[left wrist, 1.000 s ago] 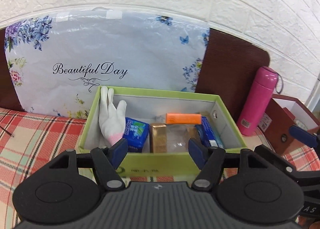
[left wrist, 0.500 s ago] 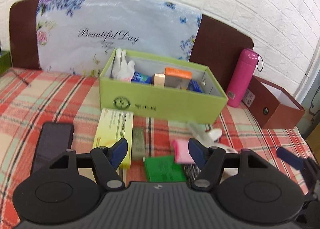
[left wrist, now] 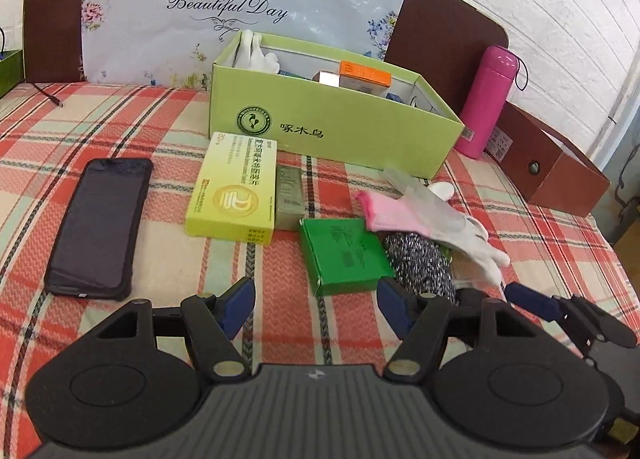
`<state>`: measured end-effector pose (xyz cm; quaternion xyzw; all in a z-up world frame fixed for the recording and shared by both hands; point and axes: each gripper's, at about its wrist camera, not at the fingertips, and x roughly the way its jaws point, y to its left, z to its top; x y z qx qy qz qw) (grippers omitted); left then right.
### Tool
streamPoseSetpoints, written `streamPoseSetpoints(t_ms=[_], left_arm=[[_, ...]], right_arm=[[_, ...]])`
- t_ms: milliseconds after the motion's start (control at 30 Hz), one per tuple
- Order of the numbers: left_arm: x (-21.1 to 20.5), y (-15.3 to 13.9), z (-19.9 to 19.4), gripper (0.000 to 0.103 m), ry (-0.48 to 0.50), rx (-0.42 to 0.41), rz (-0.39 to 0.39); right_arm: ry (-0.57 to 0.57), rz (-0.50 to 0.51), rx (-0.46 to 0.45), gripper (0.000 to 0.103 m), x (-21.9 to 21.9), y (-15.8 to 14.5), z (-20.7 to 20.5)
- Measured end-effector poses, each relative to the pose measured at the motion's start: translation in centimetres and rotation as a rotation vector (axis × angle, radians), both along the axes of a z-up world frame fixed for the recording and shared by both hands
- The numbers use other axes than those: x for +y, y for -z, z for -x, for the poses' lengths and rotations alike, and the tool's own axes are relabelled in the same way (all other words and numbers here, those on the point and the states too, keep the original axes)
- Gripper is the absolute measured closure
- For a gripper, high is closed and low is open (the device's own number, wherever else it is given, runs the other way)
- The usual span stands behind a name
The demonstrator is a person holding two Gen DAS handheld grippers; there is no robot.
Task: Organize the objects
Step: 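Move both tools back over the remaining items, then grasp the green box with left tool while right grasps black tape roll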
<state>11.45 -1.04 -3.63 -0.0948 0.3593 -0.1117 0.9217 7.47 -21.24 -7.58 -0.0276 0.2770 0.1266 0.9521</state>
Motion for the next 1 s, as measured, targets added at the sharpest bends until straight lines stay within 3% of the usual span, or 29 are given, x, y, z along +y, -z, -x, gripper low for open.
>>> streamPoseSetpoints(t_ms=[67, 100, 133, 200, 300, 533, 700, 833, 1000], left_arm=[[-0.6, 0.3, -1.1, 0.033, -0.003, 0.004, 0.005], [-1.0, 0.6, -1.7, 0.033, -0.005, 0.008, 0.002], [-1.4, 0.9, -2.3, 0.033, -0.008, 0.013, -0.006], [-2.2, 1.5, -3.4, 0.033, -0.010, 0.028, -0.021], [-3.3, 2.2, -4.8, 0.033, -0.004, 0.038, -0.020], [-5.1, 2.7, -6.0, 0.037, 0.030, 0.000, -0.105], [-3.4, 2.5, -3.6, 0.037, 0.096, 0.023, -0.075], [-1.8, 2.4, -0.6, 0.037, 0.101, 0.030, -0.089], [-0.9, 2.3, 1.5, 0.032, 0.058, 0.023, -0.137]], right_arm=[[-0.004, 0.015, 0.014, 0.032, 0.0, 0.4, -0.3], [-0.005, 0.018, 0.037, 0.053, 0.0, 0.6, -0.5], [0.004, 0.014, 0.055, 0.067, -0.1, 0.7, -0.5], [0.002, -0.004, 0.069, 0.076, -0.4, 0.8, -0.1], [-0.006, -0.009, 0.078, 0.083, -0.7, 0.7, 0.9], [-0.069, -0.073, 0.084, 0.083, -0.9, -0.9, 2.5], [-0.081, -0.051, 0.064, 0.082, -0.1, -1.6, 2.5], [-0.046, -0.038, 0.067, 0.071, 0.0, -1.3, 2.1], [0.015, -0.009, 0.102, 0.063, 0.2, -0.1, 0.9]])
